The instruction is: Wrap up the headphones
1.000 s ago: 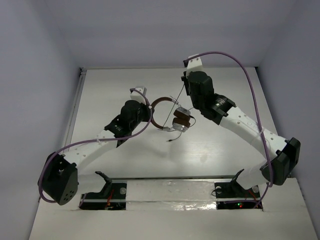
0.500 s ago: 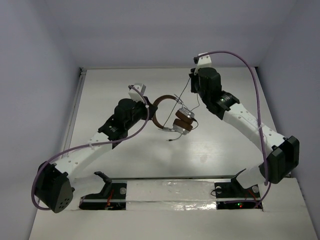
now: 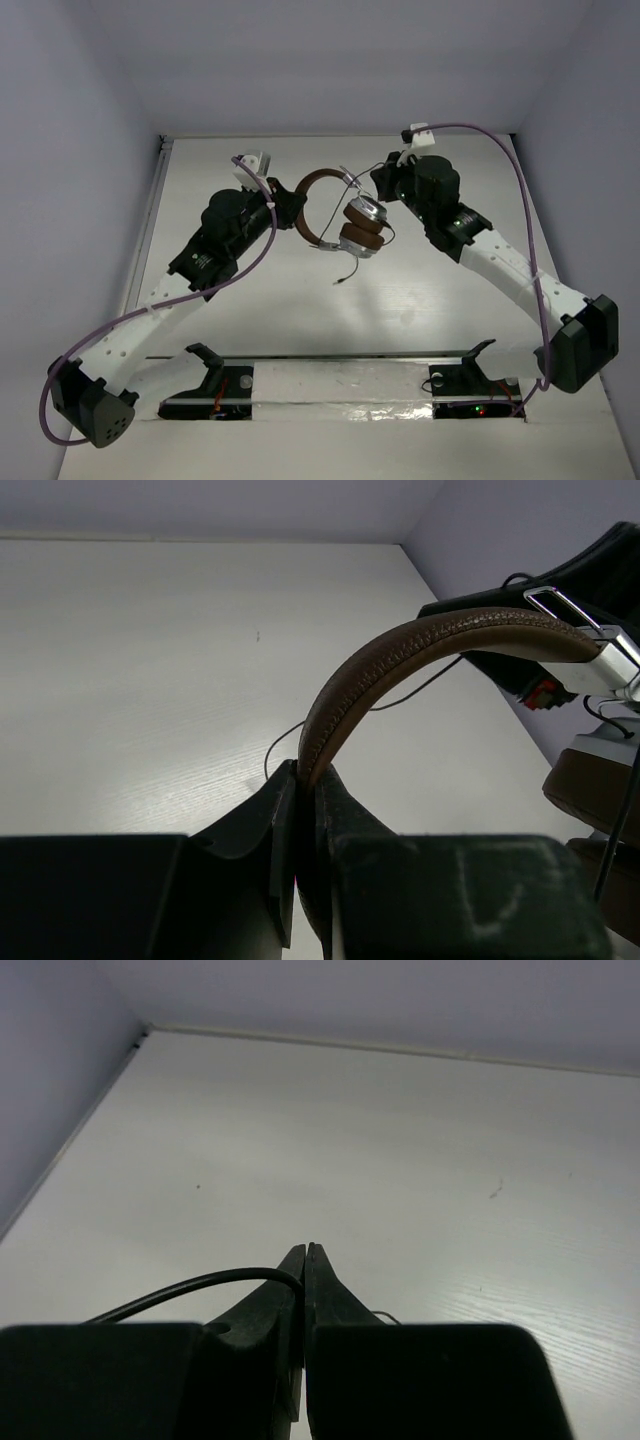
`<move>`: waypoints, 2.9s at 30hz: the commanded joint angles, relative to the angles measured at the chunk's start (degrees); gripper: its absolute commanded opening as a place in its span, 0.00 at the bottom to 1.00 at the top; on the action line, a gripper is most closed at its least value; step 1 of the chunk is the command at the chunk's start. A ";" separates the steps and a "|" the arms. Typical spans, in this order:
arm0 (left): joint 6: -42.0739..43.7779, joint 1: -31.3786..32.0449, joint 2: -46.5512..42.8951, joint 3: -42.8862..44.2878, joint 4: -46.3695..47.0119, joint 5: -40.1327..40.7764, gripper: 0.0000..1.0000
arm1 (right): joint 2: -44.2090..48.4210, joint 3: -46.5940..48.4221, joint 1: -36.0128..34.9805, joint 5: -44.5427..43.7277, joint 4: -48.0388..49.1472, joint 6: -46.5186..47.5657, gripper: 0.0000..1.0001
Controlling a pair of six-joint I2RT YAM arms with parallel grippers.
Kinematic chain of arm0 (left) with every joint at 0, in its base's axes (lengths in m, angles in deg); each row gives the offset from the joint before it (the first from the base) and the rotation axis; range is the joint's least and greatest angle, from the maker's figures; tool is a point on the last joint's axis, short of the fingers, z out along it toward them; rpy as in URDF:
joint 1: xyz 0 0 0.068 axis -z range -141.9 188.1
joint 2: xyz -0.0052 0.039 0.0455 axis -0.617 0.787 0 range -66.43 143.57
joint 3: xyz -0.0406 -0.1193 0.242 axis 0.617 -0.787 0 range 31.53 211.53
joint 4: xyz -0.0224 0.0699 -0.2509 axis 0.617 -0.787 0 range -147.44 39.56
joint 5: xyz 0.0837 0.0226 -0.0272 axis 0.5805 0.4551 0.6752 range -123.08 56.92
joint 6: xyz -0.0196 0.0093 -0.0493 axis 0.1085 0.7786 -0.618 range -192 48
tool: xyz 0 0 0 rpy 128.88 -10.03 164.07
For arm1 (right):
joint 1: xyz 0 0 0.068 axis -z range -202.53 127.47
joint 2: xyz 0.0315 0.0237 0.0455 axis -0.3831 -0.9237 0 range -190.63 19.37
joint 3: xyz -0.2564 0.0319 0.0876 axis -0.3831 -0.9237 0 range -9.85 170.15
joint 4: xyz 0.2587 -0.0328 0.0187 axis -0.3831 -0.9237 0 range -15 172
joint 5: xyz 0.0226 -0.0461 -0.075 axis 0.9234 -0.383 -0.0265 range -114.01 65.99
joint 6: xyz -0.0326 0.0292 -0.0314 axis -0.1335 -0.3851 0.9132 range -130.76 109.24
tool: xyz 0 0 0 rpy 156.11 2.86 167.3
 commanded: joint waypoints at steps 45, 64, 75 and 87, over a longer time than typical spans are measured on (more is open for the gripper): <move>-7.93 -2.06 4.49 25.96 1.73 -6.66 0.00 | -20.69 -18.21 0.87 31.25 48.65 -14.62 0.50; -9.16 -9.79 7.74 32.29 2.17 -9.03 0.00 | -22.98 -22.25 0.87 28.62 49.89 -15.24 0.50; -12.14 -13.67 7.12 30.53 4.62 -10.08 0.00 | -24.56 -22.69 -0.27 27.92 49.28 -15.86 0.17; -17.51 -15.34 6.69 20.96 12.43 0.62 0.00 | -17.10 -24.45 -9.40 11.32 36.28 -20.08 0.00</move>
